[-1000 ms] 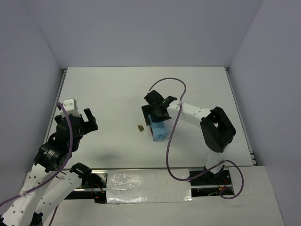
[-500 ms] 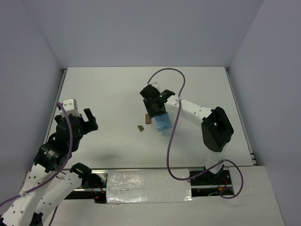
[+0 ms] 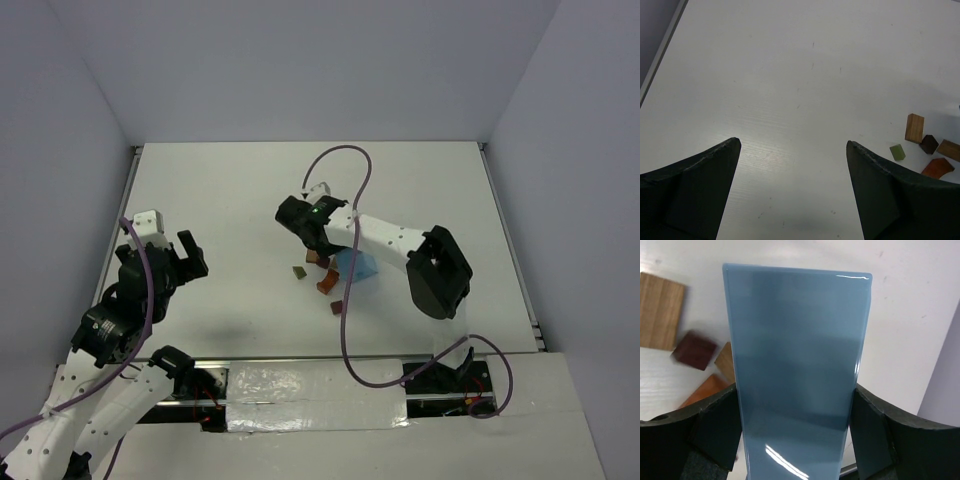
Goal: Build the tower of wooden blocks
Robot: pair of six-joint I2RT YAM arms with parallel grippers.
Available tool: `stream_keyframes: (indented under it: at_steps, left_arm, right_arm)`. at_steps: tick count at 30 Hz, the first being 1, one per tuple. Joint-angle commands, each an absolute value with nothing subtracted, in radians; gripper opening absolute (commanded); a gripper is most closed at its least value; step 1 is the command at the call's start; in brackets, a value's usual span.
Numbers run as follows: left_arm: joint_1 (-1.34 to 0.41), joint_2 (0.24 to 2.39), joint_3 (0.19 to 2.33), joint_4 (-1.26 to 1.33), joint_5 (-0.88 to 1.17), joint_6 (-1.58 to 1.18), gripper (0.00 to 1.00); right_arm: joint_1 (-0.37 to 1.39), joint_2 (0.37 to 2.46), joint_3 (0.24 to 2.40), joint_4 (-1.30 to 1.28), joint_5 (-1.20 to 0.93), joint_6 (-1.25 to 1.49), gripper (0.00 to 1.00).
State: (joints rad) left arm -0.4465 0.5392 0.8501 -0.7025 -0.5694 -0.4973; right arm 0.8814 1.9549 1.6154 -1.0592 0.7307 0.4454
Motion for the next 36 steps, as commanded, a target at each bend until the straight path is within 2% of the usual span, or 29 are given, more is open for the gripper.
stream_keyframes:
  at_steps: [1, 7, 9, 11, 12, 14, 15, 20, 23, 25, 26, 28, 30, 31, 32, 36]
  left_arm:
    - [-0.449, 0.526, 0.850, -0.669, -0.572, -0.482, 0.99]
    - [-0.451, 0.523, 0.848, -0.666, -0.571, -0.482, 1.00]
    - [-0.451, 0.526, 0.850, -0.667, -0.569, -0.480, 1.00]
    - [-0.453, 0.528, 0.850, -0.666, -0.569, -0.482, 0.99]
    - [-0.453, 0.526, 0.850, -0.666, -0.571, -0.480, 0.99]
    - [-0.454, 0.523, 0.848, -0.664, -0.566, -0.479, 0.99]
    - [-0.454, 0.522, 0.848, -0.661, -0.565, -0.477, 0.99]
    - [-0.460, 0.532, 0.845, -0.657, -0.548, -0.471, 1.00]
    - [-0.462, 0.537, 0.845, -0.655, -0.538, -0.468, 1.00]
    - [-0.463, 0.537, 0.845, -0.650, -0.532, -0.465, 1.00]
    - [-0.465, 0.538, 0.845, -0.649, -0.531, -0.463, 0.99]
    - [-0.468, 0.538, 0.844, -0.649, -0.526, -0.465, 0.99]
    - [-0.471, 0.538, 0.844, -0.650, -0.529, -0.465, 1.00]
    - [-0.474, 0.537, 0.845, -0.650, -0.528, -0.463, 0.99]
    - [-0.476, 0.538, 0.844, -0.649, -0.525, -0.462, 0.99]
    - [-0.480, 0.546, 0.845, -0.646, -0.512, -0.457, 1.00]
  right_arm:
    - [0.845, 1.924, 1.652, -1.114, 0.819, 0.483, 0.57]
    - [0.744, 1.800, 1.560, -1.001, 0.714, 0.402, 0.57]
    - [0.613, 1.740, 1.496, -0.922, 0.555, 0.327, 0.57]
    - [0.517, 1.704, 1.453, -0.784, 0.355, 0.272, 0.57]
    - [0.438, 1.685, 1.395, -0.720, 0.099, 0.235, 0.58]
    - [0.352, 1.677, 1.364, -0.583, -0.190, 0.154, 0.60]
    - [0.278, 1.695, 1.373, -0.568, -0.421, 0.135, 0.60]
    - [0.123, 1.915, 1.483, -0.571, -0.808, 0.106, 0.60]
    - [0.048, 2.014, 1.509, -0.516, -0.997, 0.153, 0.66]
    - [0.022, 2.058, 1.538, -0.497, -1.054, 0.170, 0.71]
    - [0.008, 2.075, 1.551, -0.503, -1.055, 0.175, 0.78]
    - [-0.030, 2.109, 1.594, -0.538, -1.005, 0.175, 0.85]
    - [-0.046, 2.097, 1.623, -0.578, -0.834, 0.182, 0.97]
    - [-0.049, 2.083, 1.631, -0.589, -0.746, 0.187, 1.00]
    - [-0.052, 2.065, 1.634, -0.595, -0.638, 0.190, 1.00]
    - [-0.026, 1.916, 1.596, -0.559, -0.467, 0.210, 1.00]
